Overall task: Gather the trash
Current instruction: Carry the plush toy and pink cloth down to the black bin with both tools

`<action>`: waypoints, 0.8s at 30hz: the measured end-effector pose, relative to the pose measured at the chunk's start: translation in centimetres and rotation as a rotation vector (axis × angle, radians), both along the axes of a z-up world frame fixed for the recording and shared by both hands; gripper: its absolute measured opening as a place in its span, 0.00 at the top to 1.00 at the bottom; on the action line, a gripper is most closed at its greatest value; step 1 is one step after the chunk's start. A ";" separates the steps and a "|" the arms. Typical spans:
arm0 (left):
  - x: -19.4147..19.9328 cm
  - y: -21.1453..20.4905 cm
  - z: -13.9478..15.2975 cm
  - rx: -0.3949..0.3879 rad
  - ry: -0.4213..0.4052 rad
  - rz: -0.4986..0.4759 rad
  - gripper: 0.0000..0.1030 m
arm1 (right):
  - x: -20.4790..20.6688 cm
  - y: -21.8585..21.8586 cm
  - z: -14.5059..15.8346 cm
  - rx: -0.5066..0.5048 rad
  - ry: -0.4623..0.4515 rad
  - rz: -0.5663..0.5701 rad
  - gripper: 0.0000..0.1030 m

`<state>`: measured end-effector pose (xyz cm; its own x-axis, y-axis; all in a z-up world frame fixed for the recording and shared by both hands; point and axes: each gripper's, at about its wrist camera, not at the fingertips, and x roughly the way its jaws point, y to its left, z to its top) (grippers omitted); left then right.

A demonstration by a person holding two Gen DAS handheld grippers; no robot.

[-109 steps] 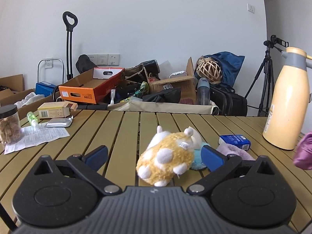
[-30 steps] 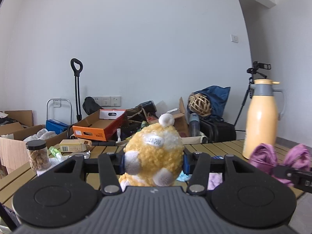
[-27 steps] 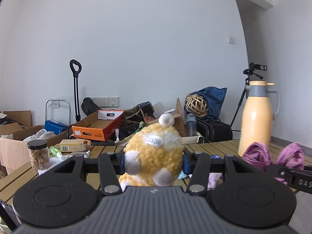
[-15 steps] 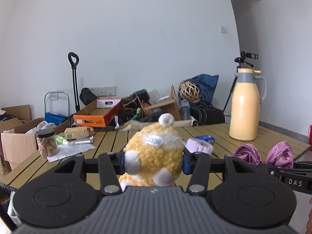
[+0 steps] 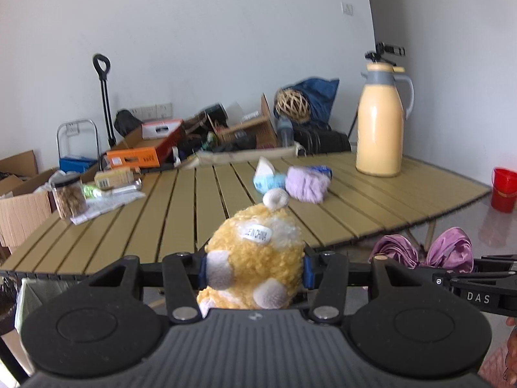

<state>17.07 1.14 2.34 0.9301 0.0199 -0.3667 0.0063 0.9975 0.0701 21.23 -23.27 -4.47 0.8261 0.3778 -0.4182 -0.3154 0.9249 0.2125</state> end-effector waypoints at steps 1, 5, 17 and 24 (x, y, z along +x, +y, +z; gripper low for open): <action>0.0 -0.1 -0.4 0.002 0.015 -0.005 0.51 | -0.2 0.0 -0.4 -0.004 0.016 0.001 0.72; 0.3 -0.2 -2.1 0.004 0.067 -0.013 0.51 | -0.6 0.3 -2.1 -0.024 0.069 0.010 0.72; 2.2 0.0 -7.4 0.011 0.231 -0.029 0.51 | -0.2 0.7 -6.3 -0.079 0.214 0.018 0.72; 3.9 0.3 -10.6 0.006 0.331 -0.037 0.51 | 0.8 0.7 -8.6 -0.134 0.284 -0.005 0.72</action>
